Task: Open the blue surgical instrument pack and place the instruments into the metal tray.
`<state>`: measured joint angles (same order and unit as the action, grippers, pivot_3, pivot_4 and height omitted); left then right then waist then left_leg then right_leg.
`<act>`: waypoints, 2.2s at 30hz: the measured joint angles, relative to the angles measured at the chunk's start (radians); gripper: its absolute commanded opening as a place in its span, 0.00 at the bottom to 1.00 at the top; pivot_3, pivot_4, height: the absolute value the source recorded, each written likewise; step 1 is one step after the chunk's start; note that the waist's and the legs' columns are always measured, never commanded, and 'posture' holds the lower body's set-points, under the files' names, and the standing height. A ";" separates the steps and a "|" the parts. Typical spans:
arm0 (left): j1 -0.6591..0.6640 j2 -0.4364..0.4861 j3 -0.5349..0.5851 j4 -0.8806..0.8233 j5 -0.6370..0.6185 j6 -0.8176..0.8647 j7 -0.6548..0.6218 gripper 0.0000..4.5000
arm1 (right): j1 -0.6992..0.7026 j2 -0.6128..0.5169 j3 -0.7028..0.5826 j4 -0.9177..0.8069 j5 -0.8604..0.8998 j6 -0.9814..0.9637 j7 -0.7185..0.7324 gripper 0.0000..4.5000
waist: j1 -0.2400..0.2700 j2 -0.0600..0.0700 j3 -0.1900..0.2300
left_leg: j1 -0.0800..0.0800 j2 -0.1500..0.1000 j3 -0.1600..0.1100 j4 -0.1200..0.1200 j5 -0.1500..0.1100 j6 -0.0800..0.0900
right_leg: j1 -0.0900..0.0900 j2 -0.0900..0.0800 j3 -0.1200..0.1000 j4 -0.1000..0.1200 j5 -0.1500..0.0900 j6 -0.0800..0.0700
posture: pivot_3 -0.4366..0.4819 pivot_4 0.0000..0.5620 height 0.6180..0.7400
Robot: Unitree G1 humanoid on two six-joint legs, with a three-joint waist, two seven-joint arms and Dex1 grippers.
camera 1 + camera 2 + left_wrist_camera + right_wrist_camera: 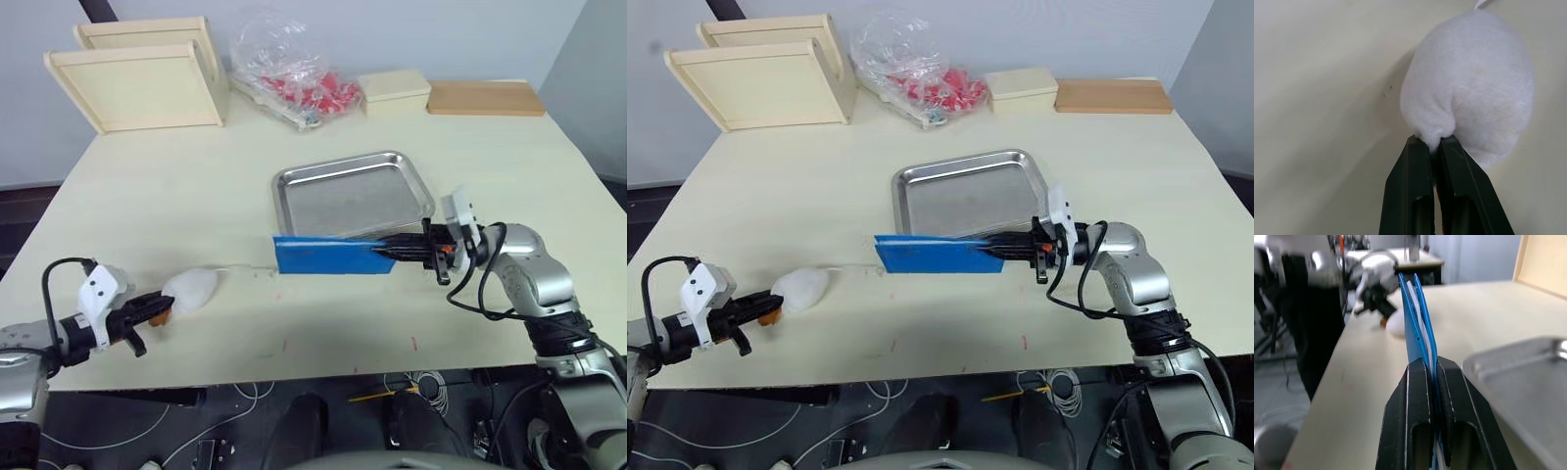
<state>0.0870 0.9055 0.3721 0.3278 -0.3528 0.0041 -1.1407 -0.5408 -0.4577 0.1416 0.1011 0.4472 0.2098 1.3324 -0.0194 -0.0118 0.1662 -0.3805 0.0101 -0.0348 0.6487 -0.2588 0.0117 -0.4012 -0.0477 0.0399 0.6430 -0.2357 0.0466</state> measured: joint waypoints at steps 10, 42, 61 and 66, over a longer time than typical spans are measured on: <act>-0.009 0.047 0.035 0.072 -0.043 -0.012 -0.128 0.99 | 0.014 0.002 0.061 0.059 -0.104 -0.083 0.023 0.00 | 0.004 -0.002 0.000 | -0.002 -0.001 0.000 0.000 0.000 0.000 | -0.001 0.005 -0.001 -0.001 0.000 0.000 | 0.48 0.27 1.00; -0.470 -0.077 -0.314 -0.119 -0.095 0.158 -0.290 0.99 | 0.010 0.007 0.067 0.064 -0.106 -0.067 0.032 0.00 | 0.003 -0.006 0.001 | -0.004 -0.002 0.003 0.003 0.000 0.000 | -0.001 0.012 0.000 0.000 0.000 0.000 | 0.48 0.27 1.00; -0.529 -0.184 -0.384 -0.055 -0.046 0.142 -0.354 0.40 | 0.008 0.006 0.066 0.062 -0.105 -0.061 0.023 0.00 | 0.003 -0.006 0.001 | -0.004 -0.002 0.001 0.004 0.000 0.000 | -0.001 0.012 0.000 0.002 0.000 0.000 | 0.48 0.27 1.00; -0.510 -0.193 -0.386 -0.080 -0.049 0.164 -0.361 0.04 | 0.008 0.002 0.066 0.058 -0.103 -0.052 0.020 0.00 | 0.003 -0.006 0.001 | -0.003 -0.002 0.001 0.004 0.000 0.000 | -0.001 0.012 0.000 0.002 0.000 0.000 | 0.48 0.27 1.00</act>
<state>-0.4230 0.7123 -0.0135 0.2476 -0.4018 0.1679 -1.5014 -0.5324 -0.4552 0.2077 0.1592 0.3446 0.1578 1.3521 -0.0164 -0.0179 0.1673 -0.3840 0.0083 -0.0339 0.6528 -0.2587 0.0116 -0.4023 -0.0356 0.0400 0.6453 -0.2355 0.0469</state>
